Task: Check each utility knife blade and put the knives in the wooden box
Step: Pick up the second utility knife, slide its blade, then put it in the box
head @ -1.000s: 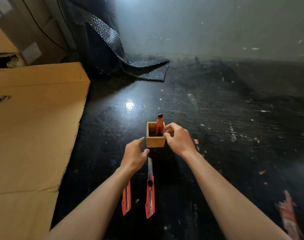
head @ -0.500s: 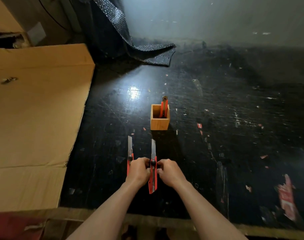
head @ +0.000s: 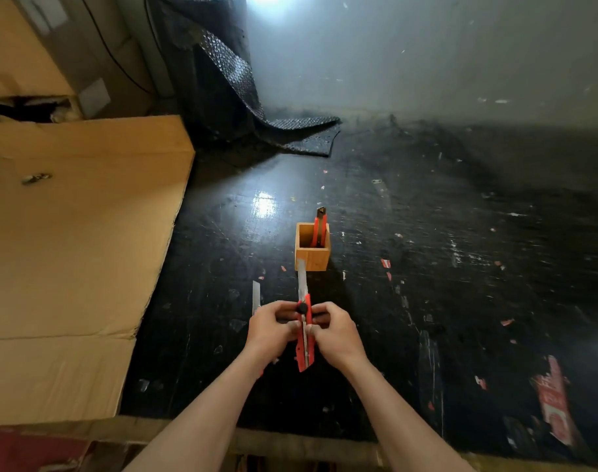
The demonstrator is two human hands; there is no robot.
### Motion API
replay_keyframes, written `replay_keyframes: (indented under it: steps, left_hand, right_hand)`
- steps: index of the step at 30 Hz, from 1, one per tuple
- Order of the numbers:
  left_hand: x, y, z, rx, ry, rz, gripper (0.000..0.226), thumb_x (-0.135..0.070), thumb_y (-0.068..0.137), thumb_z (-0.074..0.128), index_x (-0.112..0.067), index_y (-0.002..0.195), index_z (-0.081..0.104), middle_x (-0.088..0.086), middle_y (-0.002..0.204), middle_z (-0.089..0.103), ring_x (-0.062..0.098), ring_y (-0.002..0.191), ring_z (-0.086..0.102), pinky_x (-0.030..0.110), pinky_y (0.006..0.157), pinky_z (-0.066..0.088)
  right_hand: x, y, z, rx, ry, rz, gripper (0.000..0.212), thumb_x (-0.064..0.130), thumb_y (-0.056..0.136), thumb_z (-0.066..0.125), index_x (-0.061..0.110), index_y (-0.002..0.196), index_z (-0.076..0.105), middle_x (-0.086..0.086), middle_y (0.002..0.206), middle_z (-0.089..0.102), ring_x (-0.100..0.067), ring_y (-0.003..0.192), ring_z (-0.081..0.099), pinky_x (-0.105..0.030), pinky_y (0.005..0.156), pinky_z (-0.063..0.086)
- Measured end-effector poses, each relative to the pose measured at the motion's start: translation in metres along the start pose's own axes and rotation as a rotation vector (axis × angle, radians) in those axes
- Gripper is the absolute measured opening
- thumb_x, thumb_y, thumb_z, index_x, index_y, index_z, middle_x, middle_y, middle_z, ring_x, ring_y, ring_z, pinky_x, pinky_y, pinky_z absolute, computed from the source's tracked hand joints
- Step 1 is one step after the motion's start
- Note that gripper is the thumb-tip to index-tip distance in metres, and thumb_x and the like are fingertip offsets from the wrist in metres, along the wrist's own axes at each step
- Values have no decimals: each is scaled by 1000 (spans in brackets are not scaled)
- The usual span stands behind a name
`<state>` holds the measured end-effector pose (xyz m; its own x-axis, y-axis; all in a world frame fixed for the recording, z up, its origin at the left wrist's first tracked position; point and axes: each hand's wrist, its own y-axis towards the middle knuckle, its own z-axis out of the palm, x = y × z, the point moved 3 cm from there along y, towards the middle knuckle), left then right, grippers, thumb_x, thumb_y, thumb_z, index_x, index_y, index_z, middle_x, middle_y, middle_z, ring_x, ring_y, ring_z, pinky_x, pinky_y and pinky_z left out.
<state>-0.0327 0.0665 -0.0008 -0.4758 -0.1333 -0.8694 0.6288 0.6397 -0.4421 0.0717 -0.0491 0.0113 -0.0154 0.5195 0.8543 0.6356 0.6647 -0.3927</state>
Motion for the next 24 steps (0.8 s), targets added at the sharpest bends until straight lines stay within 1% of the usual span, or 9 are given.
replay_keyframes:
  steps: [3, 5, 6, 9, 12, 16, 19, 22, 24]
  left_hand:
    - [-32, -1, -12, -10, -20, 91, 30, -2, 88, 74, -19, 112, 74, 0, 99, 79, 13, 88, 79, 39, 80, 66]
    - [-60, -3, -20, -11, -67, 157, 30, -1, 89, 73, -23, 109, 72, 3, 103, 78, 17, 90, 79, 41, 80, 66]
    - [-74, -4, -25, -11, -92, 182, 32, 1, 89, 73, -22, 110, 72, 5, 104, 77, 18, 89, 79, 39, 78, 66]
    - [-116, -5, -36, 26, -177, 259, 33, 6, 88, 71, -12, 117, 73, 12, 109, 76, 22, 89, 80, 34, 72, 65]
    - [-155, -10, -45, 88, -228, 308, 42, 11, 88, 69, -11, 123, 71, 16, 115, 74, 26, 92, 79, 38, 71, 65]
    - [-200, -22, -55, 152, -286, 364, 53, 21, 90, 58, -11, 130, 66, 16, 106, 77, 24, 81, 79, 35, 63, 65]
    - [-227, -30, -61, 149, -259, 457, 51, 15, 91, 63, -17, 131, 66, 11, 101, 81, 25, 88, 80, 36, 65, 65]
    - [-246, -36, -65, 117, -255, 522, 50, 16, 90, 64, -16, 128, 68, 4, 92, 82, 19, 82, 80, 31, 60, 64]
    - [-256, -40, -66, 104, -267, 550, 49, 16, 90, 65, -13, 129, 68, 7, 92, 81, 18, 81, 80, 31, 59, 63]
  right_hand:
    - [28, 4, -10, -46, 62, -87, 24, 8, 88, 73, 23, 107, 68, 3, 96, 76, -8, 88, 74, -32, 77, 63]
    - [51, 6, -19, -50, 119, -148, 25, 5, 88, 73, 18, 108, 67, -2, 98, 77, -14, 90, 76, -41, 81, 64]
    - [62, 7, -24, -56, 149, -173, 26, 2, 88, 73, 15, 110, 67, -5, 99, 77, -16, 91, 76, -42, 81, 64]
    - [101, 8, -42, -54, 220, -241, 26, -6, 91, 67, 6, 114, 65, -11, 102, 76, -19, 92, 76, -38, 78, 64]
    - [139, 5, -59, -59, 236, -323, 25, -6, 93, 63, 5, 115, 63, -12, 104, 76, -21, 92, 77, -38, 77, 64]
    - [182, -3, -78, -87, 243, -412, 26, -3, 94, 62, 7, 117, 63, -11, 103, 77, -21, 90, 77, -29, 70, 63]
    - [208, -8, -89, -131, 216, -481, 27, 7, 94, 68, 9, 121, 63, -9, 104, 77, -20, 89, 78, -37, 78, 65]
    - [228, -13, -98, -188, 171, -521, 29, 13, 93, 71, 10, 121, 65, -6, 103, 77, -19, 88, 77, -41, 81, 64]
    - [240, -16, -103, -236, 103, -564, 31, 16, 93, 72, 16, 124, 64, -3, 104, 76, -18, 90, 76, -41, 82, 64]
